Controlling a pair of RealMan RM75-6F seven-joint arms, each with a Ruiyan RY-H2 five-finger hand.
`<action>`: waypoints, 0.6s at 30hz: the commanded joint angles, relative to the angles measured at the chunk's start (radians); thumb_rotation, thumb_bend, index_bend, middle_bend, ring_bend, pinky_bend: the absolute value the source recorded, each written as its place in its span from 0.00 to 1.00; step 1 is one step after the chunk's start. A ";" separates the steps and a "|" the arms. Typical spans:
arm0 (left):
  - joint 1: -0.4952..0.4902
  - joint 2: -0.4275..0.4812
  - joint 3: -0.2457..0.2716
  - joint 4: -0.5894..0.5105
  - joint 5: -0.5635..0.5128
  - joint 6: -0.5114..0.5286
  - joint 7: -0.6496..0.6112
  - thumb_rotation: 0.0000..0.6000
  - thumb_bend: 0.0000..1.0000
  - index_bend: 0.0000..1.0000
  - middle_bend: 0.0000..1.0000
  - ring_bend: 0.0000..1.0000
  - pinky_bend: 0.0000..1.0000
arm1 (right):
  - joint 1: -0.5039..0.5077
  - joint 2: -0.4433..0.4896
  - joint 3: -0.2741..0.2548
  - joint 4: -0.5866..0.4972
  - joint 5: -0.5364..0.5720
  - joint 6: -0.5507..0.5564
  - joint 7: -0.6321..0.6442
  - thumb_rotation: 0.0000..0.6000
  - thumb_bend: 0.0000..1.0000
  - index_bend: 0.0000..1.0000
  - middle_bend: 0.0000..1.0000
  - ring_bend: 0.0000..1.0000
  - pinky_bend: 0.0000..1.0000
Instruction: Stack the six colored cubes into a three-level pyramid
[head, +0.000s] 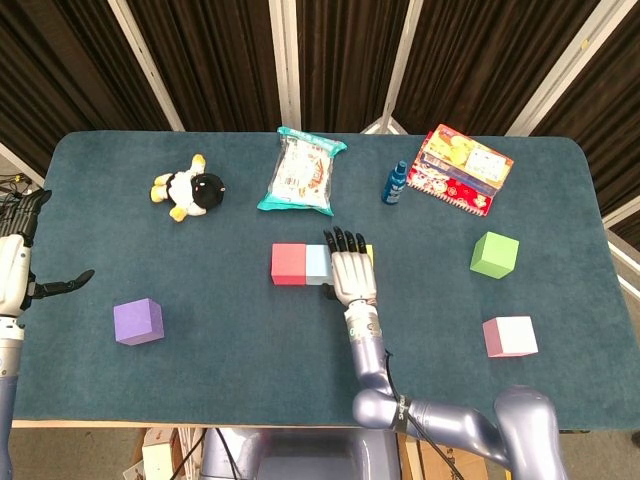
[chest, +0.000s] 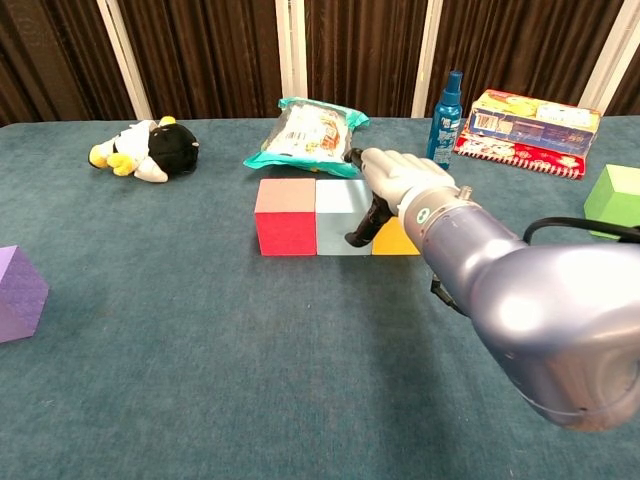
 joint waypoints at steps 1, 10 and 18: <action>0.000 -0.001 0.001 -0.003 0.004 0.001 0.001 1.00 0.12 0.00 0.02 0.00 0.04 | -0.008 0.017 0.001 -0.026 -0.016 0.017 0.004 1.00 0.31 0.00 0.00 0.00 0.00; 0.001 -0.005 0.012 -0.012 0.023 0.007 0.020 1.00 0.12 0.00 0.02 0.00 0.04 | -0.078 0.135 -0.027 -0.221 -0.063 0.091 -0.005 1.00 0.31 0.00 0.00 0.00 0.00; 0.002 -0.010 0.019 -0.014 0.038 0.017 0.042 1.00 0.12 0.00 0.02 0.00 0.04 | -0.193 0.331 -0.065 -0.460 -0.103 0.145 0.029 1.00 0.31 0.00 0.00 0.00 0.00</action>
